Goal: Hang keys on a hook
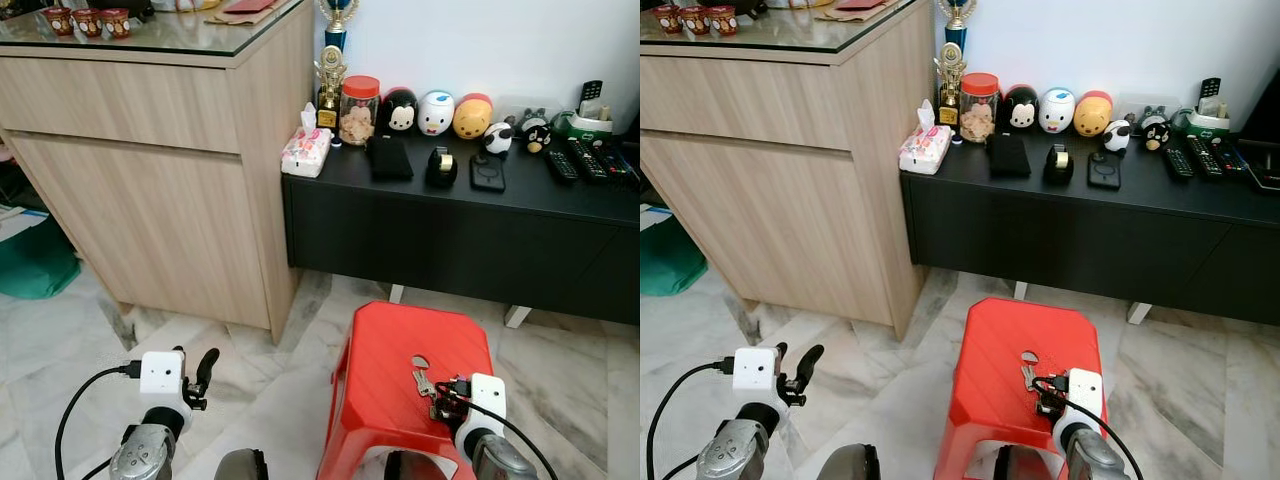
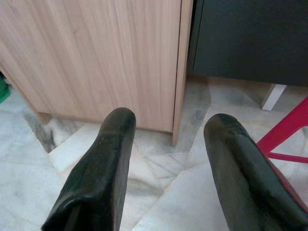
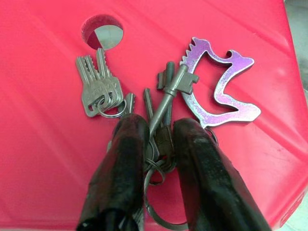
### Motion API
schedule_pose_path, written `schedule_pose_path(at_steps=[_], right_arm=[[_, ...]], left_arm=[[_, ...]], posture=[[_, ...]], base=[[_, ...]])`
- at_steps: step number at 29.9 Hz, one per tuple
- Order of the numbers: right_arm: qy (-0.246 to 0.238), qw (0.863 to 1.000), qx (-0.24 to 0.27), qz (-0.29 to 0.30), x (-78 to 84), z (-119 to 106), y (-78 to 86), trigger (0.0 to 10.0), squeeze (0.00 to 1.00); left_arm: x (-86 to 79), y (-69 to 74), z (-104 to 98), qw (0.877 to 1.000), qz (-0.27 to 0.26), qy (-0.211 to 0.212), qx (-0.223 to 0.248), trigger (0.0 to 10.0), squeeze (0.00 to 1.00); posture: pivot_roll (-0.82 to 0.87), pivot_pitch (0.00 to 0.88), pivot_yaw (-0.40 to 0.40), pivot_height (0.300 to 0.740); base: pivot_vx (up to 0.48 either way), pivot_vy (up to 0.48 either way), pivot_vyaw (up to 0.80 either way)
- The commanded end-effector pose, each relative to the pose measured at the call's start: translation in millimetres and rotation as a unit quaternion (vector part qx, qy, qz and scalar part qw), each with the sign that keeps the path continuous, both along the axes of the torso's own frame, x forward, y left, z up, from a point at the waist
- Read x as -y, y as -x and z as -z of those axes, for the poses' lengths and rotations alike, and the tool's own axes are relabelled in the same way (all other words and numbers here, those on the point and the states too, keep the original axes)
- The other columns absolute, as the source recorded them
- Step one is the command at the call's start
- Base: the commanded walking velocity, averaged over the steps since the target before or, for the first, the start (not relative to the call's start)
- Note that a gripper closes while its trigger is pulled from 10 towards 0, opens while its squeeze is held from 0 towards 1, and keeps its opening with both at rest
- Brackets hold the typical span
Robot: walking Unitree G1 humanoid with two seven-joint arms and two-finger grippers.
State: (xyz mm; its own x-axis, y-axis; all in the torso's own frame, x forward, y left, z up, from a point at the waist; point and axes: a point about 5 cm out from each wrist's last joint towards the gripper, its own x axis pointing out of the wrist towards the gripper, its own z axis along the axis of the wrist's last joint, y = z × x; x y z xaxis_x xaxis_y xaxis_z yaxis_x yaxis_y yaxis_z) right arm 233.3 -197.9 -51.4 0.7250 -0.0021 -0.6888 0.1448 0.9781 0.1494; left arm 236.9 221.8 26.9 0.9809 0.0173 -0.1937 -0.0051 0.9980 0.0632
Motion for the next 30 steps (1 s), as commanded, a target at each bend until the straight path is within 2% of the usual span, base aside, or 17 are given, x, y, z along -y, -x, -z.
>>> schedule_pose_path(at_steps=[1,8,9,15,18,26,27,28,29,30], right_arm=[[0.0,1.0,-0.018,0.001,-0.7,4.5,5.2,0.0,0.0],[0.005,1.0,0.023,0.015,1.5,-5.2,-6.4,0.0,0.0],[0.007,0.999,0.043,0.022,2.2,-8.9,-9.5,0.0,0.0],[0.015,0.996,0.084,0.033,3.8,-15.6,-12.3,0.0,0.0],[0.038,0.99,0.128,0.044,9.8,-26.5,-17.1,0.0,0.0],[0.029,0.991,0.128,0.036,9.4,-27.4,-19.0,0.0,0.0],[0.024,0.992,0.113,0.04,10.1,-24.5,-18.4,10.0,0.0],[0.021,0.993,0.108,0.042,10.3,-23.6,-18.0,10.0,0.0],[0.016,0.994,0.098,0.046,10.4,-22.2,-18.1,10.0,0.62],[0.015,0.994,0.095,0.047,10.5,-21.9,-18.3,10.0,1.0]], left_arm=[[2.5,-3.1,-0.6,1.0,0.009,-0.007,0.0,10.0,0.0],[0.2,-5.8,-0.3,1.0,0.006,-0.009,0.0,10.0,0.0],[-0.3,-6.4,0.8,1.0,0.007,-0.012,-0.002,10.0,0.0],[-0.5,-8.3,2.7,1.0,0.005,-0.013,-0.005,10.0,0.0],[-1.6,-14.5,3.3,1.0,0.002,-0.013,-0.007,10.0,0.0],[-0.4,-20.2,4.5,1.0,0.0,-0.011,-0.008,10.0,0.0],[0.1,-20.4,4.8,1.0,-0.001,-0.01,-0.008,10.0,0.0],[0.3,-20.3,4.9,1.0,-0.001,-0.01,-0.008,10.0,0.0],[0.6,-19.7,5.4,1.0,-0.001,-0.01,-0.008,10.0,0.0],[0.6,-19.3,5.6,1.0,-0.001,-0.01,-0.008,10.0,0.0]], posture=[[0.07,0.0,-0.042,0.611],[0.07,0.0,-0.043,0.611],[0.06,0.0,-0.046,0.611],[0.06,0.0,-0.046,0.611],[0.04,0.0,-0.045,0.611],[0.03,0.0,-0.046,0.611],[0.03,0.0,-0.046,0.611],[0.03,0.0,-0.046,0.611],[0.03,0.0,-0.047,0.611],[0.03,0.0,-0.047,0.611]], base=[[0.0,0.0,0.0],[0.0,0.0,0.0],[0.0,0.0,0.0],[0.0,0.0,0.0],[0.0,0.0,0.0],[0.0,0.0,0.0],[0.0,0.0,0.0],[0.0,0.0,0.0],[0.0,0.0,0.0],[0.0,0.0,0.0]])
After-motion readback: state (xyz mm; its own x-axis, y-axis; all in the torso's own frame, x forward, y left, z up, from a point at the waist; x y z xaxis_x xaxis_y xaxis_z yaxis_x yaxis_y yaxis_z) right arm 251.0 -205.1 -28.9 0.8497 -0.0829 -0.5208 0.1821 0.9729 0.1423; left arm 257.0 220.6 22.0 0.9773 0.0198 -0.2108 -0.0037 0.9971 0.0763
